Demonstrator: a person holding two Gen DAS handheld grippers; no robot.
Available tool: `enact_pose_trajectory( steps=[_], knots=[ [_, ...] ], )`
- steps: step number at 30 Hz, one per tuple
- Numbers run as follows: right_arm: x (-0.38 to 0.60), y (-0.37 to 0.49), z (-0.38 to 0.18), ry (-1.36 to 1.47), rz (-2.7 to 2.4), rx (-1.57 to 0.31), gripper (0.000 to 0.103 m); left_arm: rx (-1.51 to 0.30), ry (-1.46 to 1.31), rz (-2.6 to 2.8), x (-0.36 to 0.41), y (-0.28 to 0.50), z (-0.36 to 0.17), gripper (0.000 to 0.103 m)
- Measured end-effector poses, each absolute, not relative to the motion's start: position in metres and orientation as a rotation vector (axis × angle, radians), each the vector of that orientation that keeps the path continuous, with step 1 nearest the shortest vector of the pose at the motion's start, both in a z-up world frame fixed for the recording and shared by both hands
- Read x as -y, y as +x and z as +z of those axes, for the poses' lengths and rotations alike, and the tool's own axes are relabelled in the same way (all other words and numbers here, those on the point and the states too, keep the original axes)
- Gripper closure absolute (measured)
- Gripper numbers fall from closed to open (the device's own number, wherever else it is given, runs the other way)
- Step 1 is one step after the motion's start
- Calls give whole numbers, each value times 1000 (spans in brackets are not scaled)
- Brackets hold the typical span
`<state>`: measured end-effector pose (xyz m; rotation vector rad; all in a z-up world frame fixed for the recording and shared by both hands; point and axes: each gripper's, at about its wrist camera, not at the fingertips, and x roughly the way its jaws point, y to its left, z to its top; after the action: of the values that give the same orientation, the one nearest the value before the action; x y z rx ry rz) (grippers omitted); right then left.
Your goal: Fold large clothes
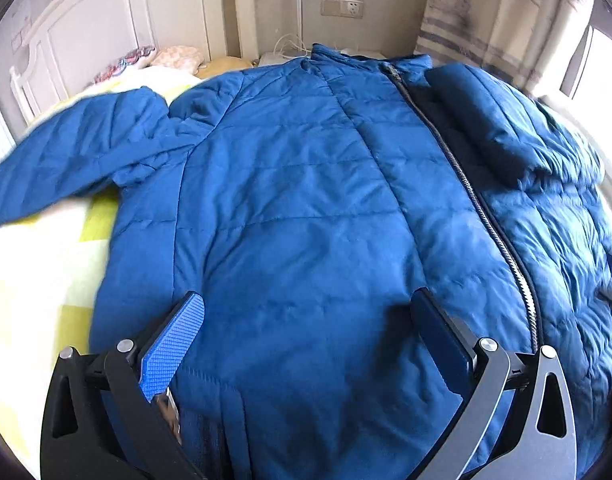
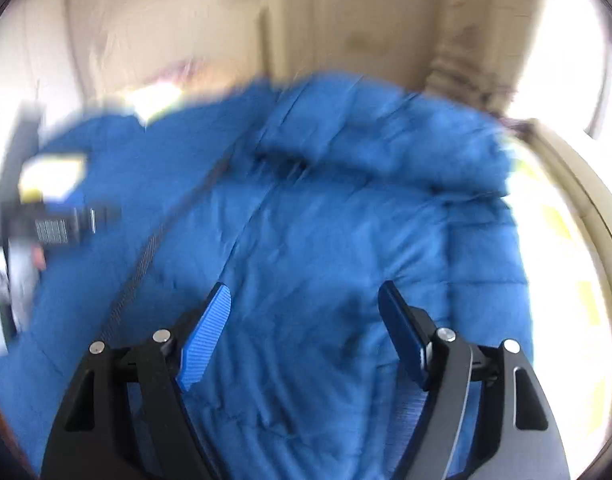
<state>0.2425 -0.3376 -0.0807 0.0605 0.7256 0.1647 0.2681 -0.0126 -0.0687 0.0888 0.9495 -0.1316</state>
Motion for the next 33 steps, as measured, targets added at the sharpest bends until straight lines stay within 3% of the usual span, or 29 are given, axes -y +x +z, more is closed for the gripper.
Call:
enact_pose_trajectory(
  steps=[3,6,16,18,20,21,22,23,28,31,33],
  knots=[
    [392,231,-74,311,94,-591,29,-856,222,-230,57,253,-38,4],
    [437,229,-83,517,2,-537,40,-719,400,-292,121,248,-13,4],
    [482,220,-99,713,-128,-454,44,-681,665,-470,300,299,-22,4],
    [483,220,-103,725,-123,-461,44,-737,718,-503,317,311,-41,13],
    [482,220,-103,711,-120,-465,43,-748,738,-499,322,320,-52,39],
    [481,221,-103,703,-118,-468,42,-745,693,-512,319,322,-50,48],
    [479,222,-104,702,-118,-471,42,-743,580,-552,308,325,-40,64],
    [476,216,-106,704,-118,-471,42,-731,461,-573,294,326,-28,69],
    [474,213,-106,703,-112,-473,43,-710,-227,-620,177,344,8,72],
    [474,213,-105,705,-111,-476,42,-720,-695,-575,71,358,-12,72],
    [472,214,-105,700,-108,-484,42,-752,-784,-492,22,362,-31,72]
  ],
)
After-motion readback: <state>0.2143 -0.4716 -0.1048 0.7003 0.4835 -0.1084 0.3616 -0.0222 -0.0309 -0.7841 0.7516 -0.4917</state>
